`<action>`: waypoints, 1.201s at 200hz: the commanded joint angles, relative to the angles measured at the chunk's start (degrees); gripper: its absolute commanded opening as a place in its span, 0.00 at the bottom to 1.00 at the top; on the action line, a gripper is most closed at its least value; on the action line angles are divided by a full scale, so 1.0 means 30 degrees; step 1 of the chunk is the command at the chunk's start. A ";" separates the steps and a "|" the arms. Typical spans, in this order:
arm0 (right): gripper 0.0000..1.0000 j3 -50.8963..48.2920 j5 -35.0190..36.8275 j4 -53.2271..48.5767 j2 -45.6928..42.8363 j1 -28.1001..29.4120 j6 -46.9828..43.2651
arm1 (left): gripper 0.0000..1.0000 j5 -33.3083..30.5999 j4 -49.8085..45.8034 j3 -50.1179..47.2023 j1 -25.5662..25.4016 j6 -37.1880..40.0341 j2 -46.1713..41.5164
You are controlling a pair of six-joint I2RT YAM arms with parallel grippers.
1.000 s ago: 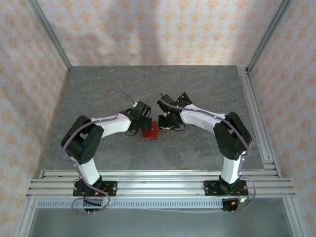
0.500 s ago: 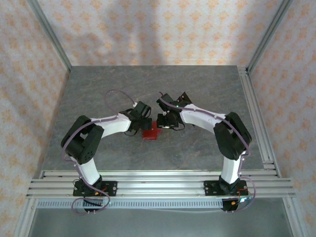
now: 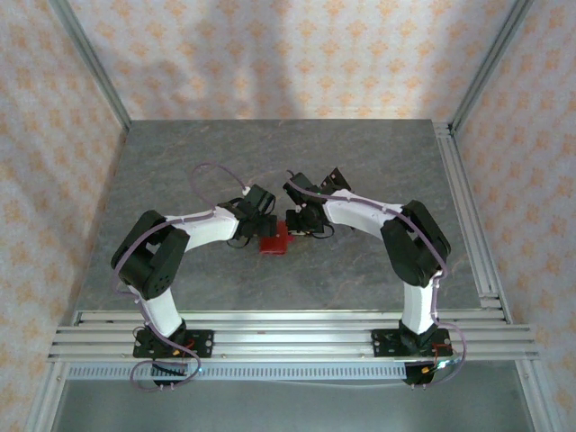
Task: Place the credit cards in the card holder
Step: Close the button on the card holder.
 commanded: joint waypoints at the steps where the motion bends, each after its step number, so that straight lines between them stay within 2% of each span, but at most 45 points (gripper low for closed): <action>1: 0.17 0.0360 0.0330 -0.0426 -0.0527 0.0049 -0.0118 | 0.74 -0.0285 -0.0415 -0.0612 -0.0106 -0.0185 0.0284; 101: 0.17 0.0513 0.0396 -0.0669 -0.0933 0.0048 -0.0239 | 0.74 -0.0237 -0.0415 -0.0527 -0.0087 -0.0186 0.0356; 125: 0.13 0.0418 0.0372 -0.0599 -0.1007 0.0047 -0.0210 | 0.74 -0.0268 -0.0430 -0.0535 -0.0109 -0.0157 0.0325; 152: 0.03 0.0381 0.0207 -0.0546 -0.1058 0.0054 -0.0223 | 0.73 -0.0269 -0.0415 -0.0545 -0.0109 -0.0187 0.0314; 162: 0.00 0.0355 -0.0001 -0.0417 -0.1113 0.0047 -0.0131 | 0.73 -0.0268 -0.0390 -0.0590 -0.0094 -0.0170 0.0325; 240: 0.00 -0.0505 -0.3598 0.3703 -0.0356 -0.0099 0.2350 | 0.73 -0.0211 -0.0364 -0.0737 -0.0109 -0.0185 0.0222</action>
